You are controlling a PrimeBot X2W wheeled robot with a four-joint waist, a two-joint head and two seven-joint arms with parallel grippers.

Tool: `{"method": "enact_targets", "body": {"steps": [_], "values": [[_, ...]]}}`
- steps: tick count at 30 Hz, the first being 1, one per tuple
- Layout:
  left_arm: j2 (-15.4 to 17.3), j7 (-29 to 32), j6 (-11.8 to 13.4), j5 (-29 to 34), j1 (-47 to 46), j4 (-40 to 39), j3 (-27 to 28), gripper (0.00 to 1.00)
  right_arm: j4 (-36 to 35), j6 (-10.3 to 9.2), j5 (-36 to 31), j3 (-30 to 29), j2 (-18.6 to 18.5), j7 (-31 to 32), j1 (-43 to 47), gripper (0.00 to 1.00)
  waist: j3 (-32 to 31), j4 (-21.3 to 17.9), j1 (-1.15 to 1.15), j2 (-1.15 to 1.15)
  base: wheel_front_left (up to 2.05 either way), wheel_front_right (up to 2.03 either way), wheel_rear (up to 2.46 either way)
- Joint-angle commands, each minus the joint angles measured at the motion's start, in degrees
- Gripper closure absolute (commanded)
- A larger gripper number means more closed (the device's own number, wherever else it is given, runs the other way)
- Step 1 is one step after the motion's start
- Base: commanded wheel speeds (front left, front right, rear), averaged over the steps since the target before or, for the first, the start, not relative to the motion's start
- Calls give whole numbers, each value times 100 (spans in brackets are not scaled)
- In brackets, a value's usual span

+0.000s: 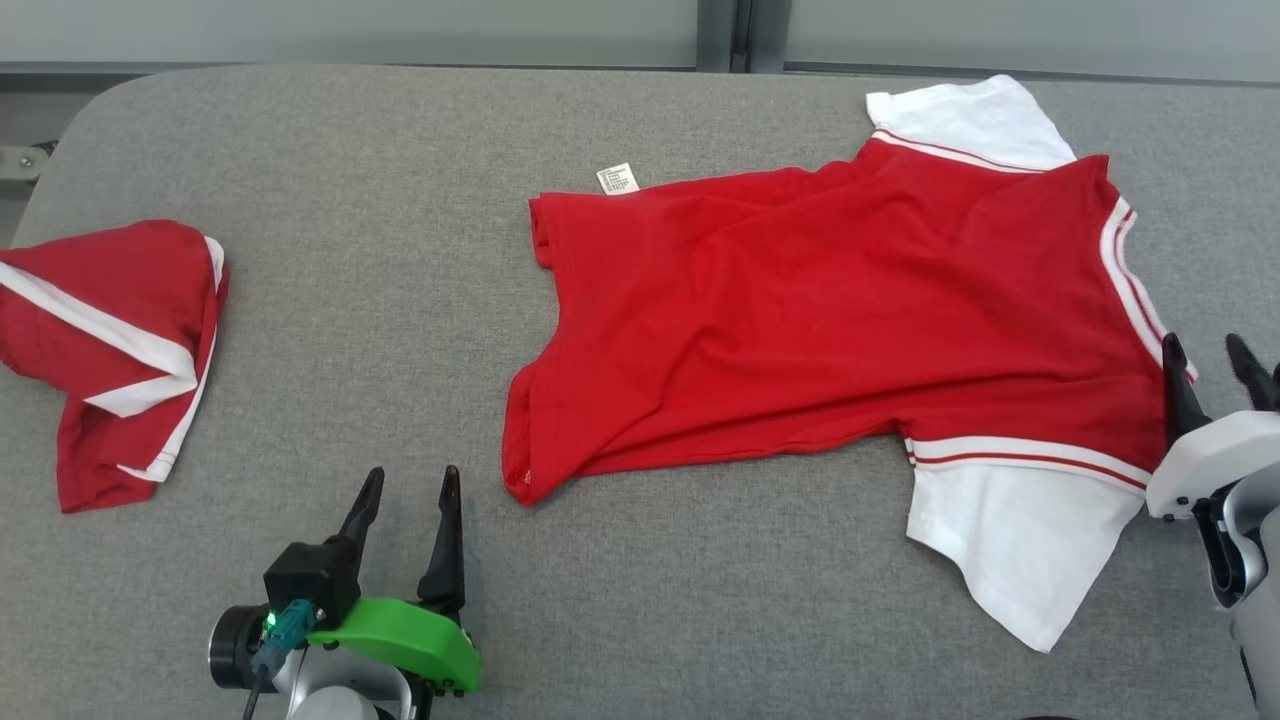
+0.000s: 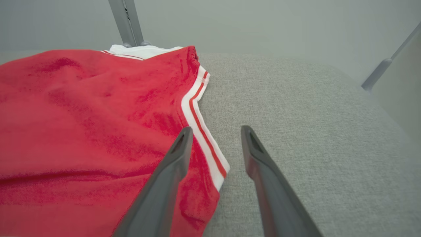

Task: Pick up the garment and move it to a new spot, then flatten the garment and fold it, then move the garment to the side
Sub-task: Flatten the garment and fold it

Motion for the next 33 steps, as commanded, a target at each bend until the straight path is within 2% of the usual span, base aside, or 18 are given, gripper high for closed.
{"method": "enact_targets", "body": {"steps": [1, 6, 11, 15, 22, 32, 33], "values": [[18, 3, -50, -61, -48, 29, -52, 0, -123, -10, -99, -135, 21, -2, 0, 0, -90, -72, 0, 0, 0, 0, 0], [18, 4, -105, -230, -117, 94, -308, 0, -544, -9, -307, -369, 255, -2, 361, 0, -267, -231, 0, 0, 0, 0, 0], [18, 3, -168, -510, -349, 332, -568, 0, -858, -9, -308, -337, 453, -2, 654, 0, -267, -481, 0, 0, 0, 0, 0], [19, 4, -174, -523, -572, 547, -690, 0, -995, -10, -288, -276, 492, -2, 732, 0, -202, -637, 0, 0, 0, 0, 0], [19, 3, 63, -645, -937, 1206, -589, 0, -1208, -9, -204, -250, 501, -2, 744, 0, -55, -958, 0, 0, 0, 0, 0], [20, 3, 5, -804, -1003, 1397, -557, 0, -1375, -9, -178, -289, 502, -2, 800, 0, 27, -1079, 0, 0, 0, 0, 0], [20, 3, 5, -819, -999, 1388, -564, 13, -1386, -9, -187, -286, 512, -2, 799, 0, 25, -1078, 0, 0, 0, 0, 0]]}}
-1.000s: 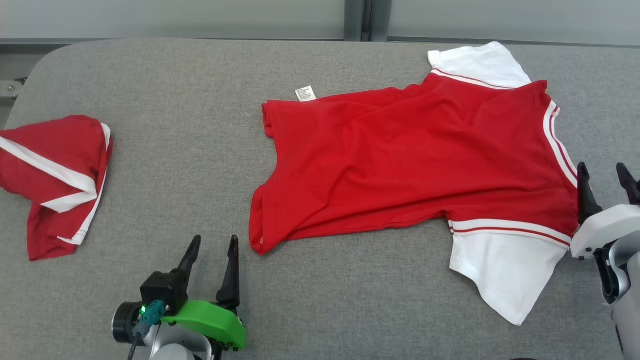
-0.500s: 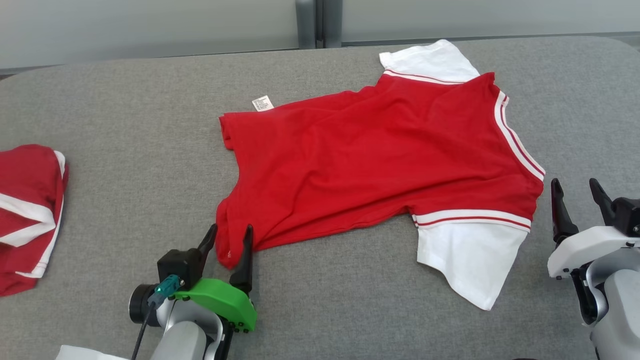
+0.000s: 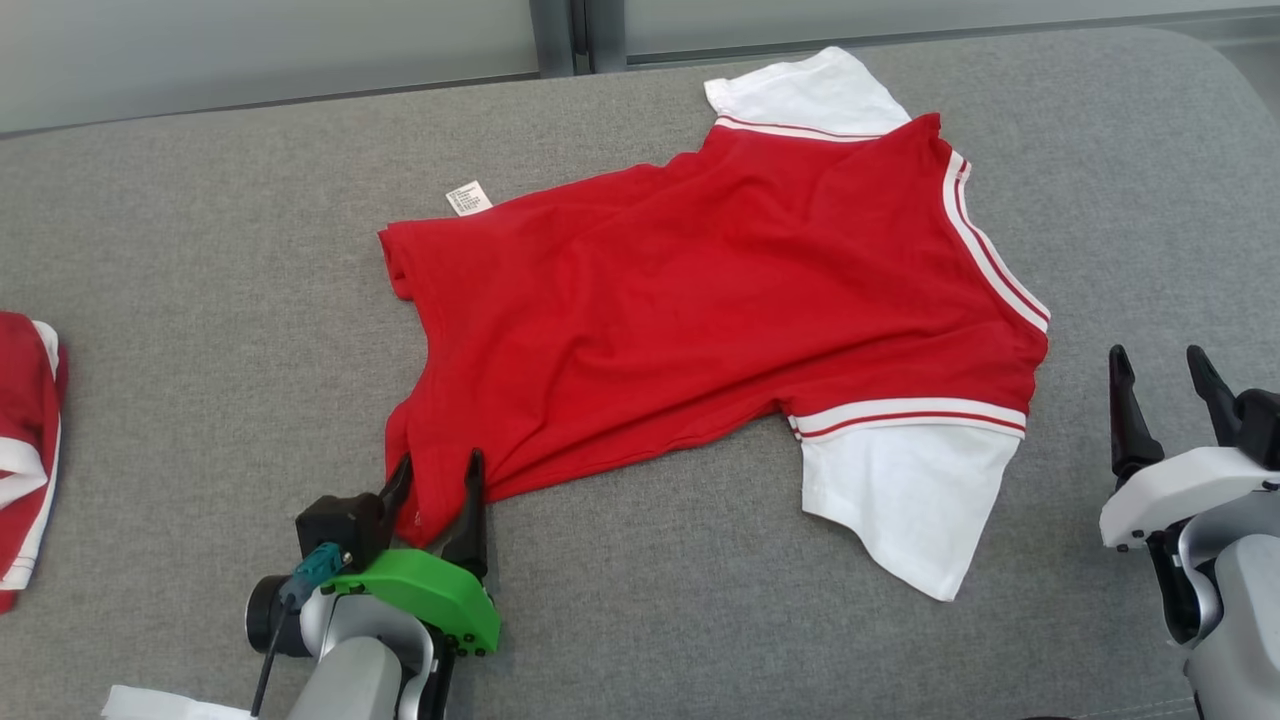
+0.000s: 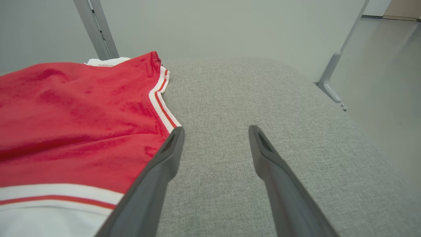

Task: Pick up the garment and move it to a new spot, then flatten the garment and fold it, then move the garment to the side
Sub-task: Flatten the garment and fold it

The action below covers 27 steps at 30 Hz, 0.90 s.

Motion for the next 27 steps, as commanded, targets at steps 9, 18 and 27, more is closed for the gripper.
{"method": "enact_targets", "body": {"steps": [9, 18, 27], "values": [[23, 3, 40, 142, -81, -345, 130, 100, -221, -8, -6, 63, 55, -1, -11, 0, 43, 35, 0, 0, 0, 0, 0], [24, 2, 157, 342, -91, -638, 612, 100, -1067, -8, 180, 508, 246, -1, 274, 0, 68, 29, 0, 0, 0, 0, 0], [24, 2, 169, 572, -269, -454, 1131, 100, -1353, -8, 357, 1077, 227, -1, 390, 0, 174, -146, 0, 0, 0, 0, 0]]}}
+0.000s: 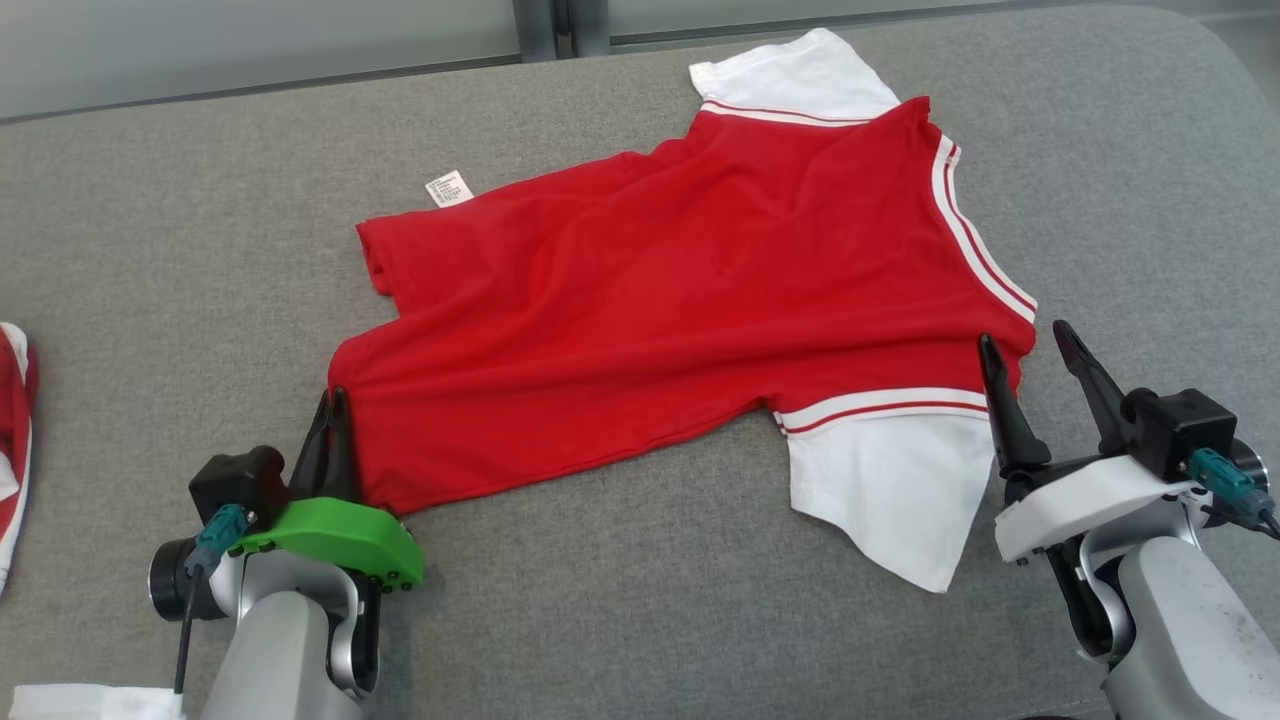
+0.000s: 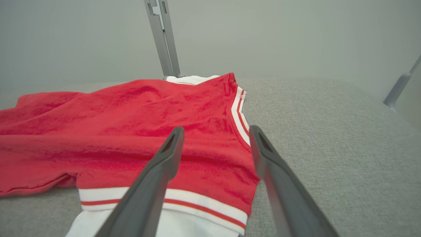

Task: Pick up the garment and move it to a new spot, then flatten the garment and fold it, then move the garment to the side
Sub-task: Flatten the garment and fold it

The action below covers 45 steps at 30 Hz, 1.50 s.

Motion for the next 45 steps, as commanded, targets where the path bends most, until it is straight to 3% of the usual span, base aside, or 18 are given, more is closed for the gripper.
{"method": "enact_targets", "body": {"steps": [1, 2, 4, 5, 10, 16, 24, 28, 45], "values": [[26, 3, -10, 90, -117, 76, 79, 100, -42, -8, 63, 39, -39, -1, 34, 0, 53, -75, 0, 0, 0, 0, 0], [26, 3, -12, 144, -142, 157, 136, 98, -64, -8, 71, 68, -46, -1, 38, 0, 62, -105, 0, 0, 0, 0, 0], [27, 3, -6, 234, -185, 334, 256, 39, -108, -8, 88, 112, -57, -1, 71, 0, 65, -161, 0, 0, 0, 0, 0], [30, 3, 19, 303, -203, 407, 322, 0, -127, -8, 99, 118, -62, -1, 92, 0, 58, -184, 0, 0, 0, 0, 0], [27, 3, 132, 589, -16, 498, 592, 0, -211, -8, 97, 92, 10, -1, 271, 0, -114, -225, 0, 0, 0, 0, 0], [25, 3, 136, 832, 518, -29, 669, 0, -261, -8, -19, 110, 156, -1, 660, 0, -483, -127, 0, 0, 0, 0, 0], [23, 3, 8, 970, 1360, -704, 244, 0, -282, -8, -281, 11, 329, -1, 1083, 0, -1029, 170, 0, 0, 0, 0, 0], [25, 3, 86, 956, 1668, -923, 106, 0, -289, -8, -403, -105, 443, -1, 1254, 0, -1216, 314, 0, 0, 0, 0, 0], [25, 4, 51, 973, 2081, -1261, -18, 0, -137, -8, -504, -368, 697, -1, 1526, 0, -1611, 600, 0, 0, 0, 0, 0]]}}
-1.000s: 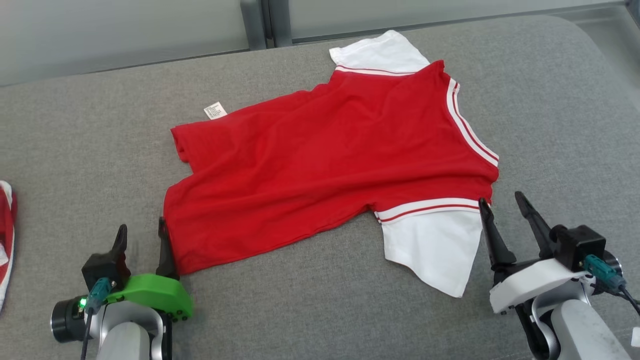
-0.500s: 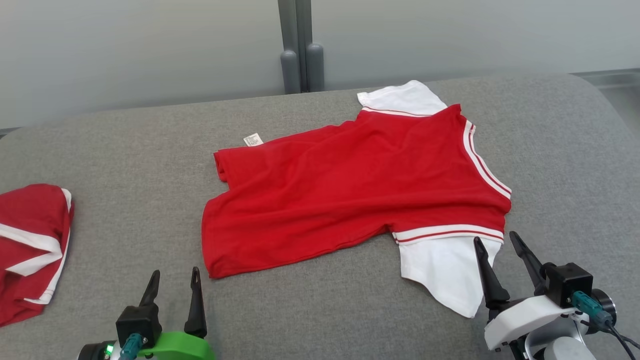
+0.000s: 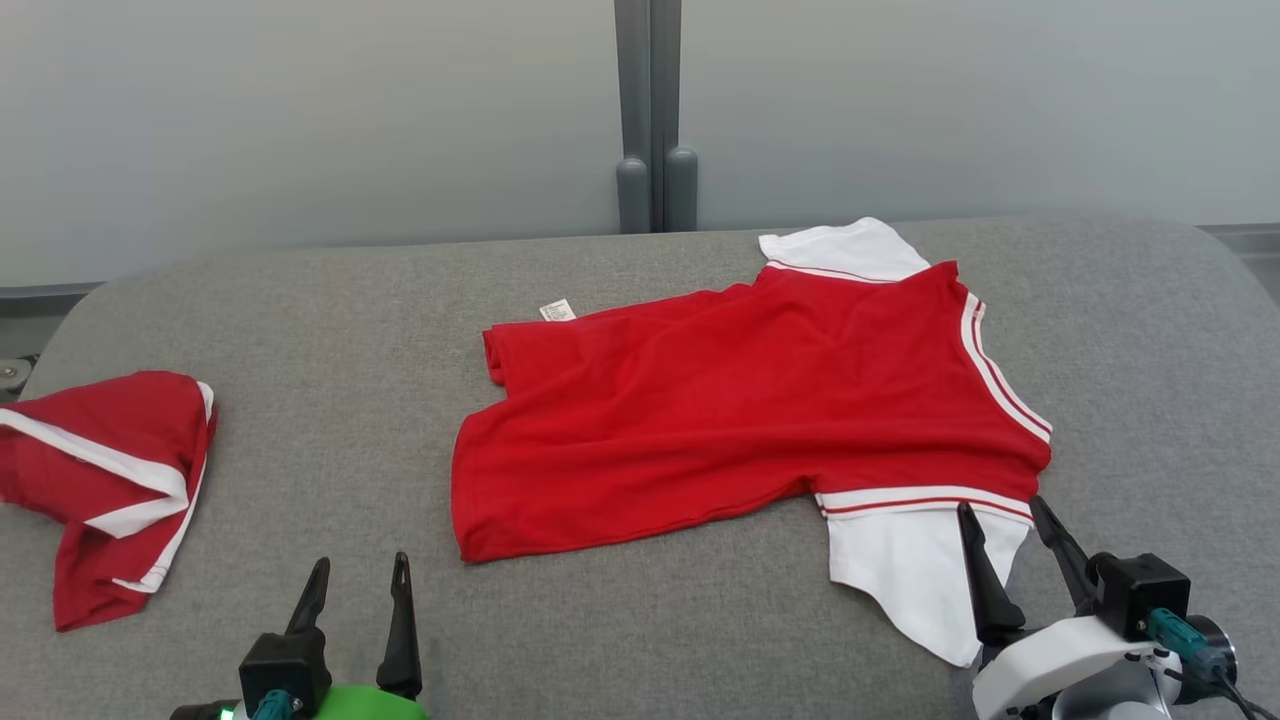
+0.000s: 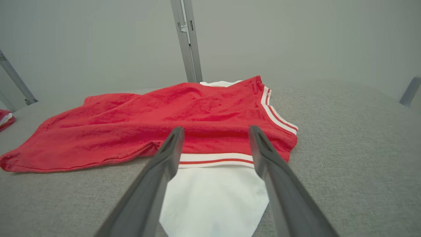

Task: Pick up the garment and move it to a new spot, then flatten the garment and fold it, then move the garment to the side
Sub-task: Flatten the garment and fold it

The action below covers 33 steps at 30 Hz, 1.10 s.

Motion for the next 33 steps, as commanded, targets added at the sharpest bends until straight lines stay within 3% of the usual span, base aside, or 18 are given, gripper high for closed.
{"method": "enact_targets", "body": {"steps": [1, 14, 29, 33], "values": [[27, 4, -11, 31, 84, -40, -7, 0, 6, -8, -35, -25, 1, -1, 93, 0, -37, 38, 0, 0, 0, 0, 0], [27, 5, 10, -216, -101, -21, -214, 0, 256, -8, -26, -93, -31, -1, 17, 0, 284, -1, 0, 0, 0, 0, 0], [27, 5, 90, -383, -569, 158, -435, 0, 1488, -8, 72, 98, 12, 0, -310, 0, 895, -163, 0, 0, 0, 0, 0], [27, 4, 82, -405, -663, 197, -457, 0, 1926, -2, 197, 403, 81, 40, -386, 0, 982, -126, 0, 0, 0, 0, 0]]}}
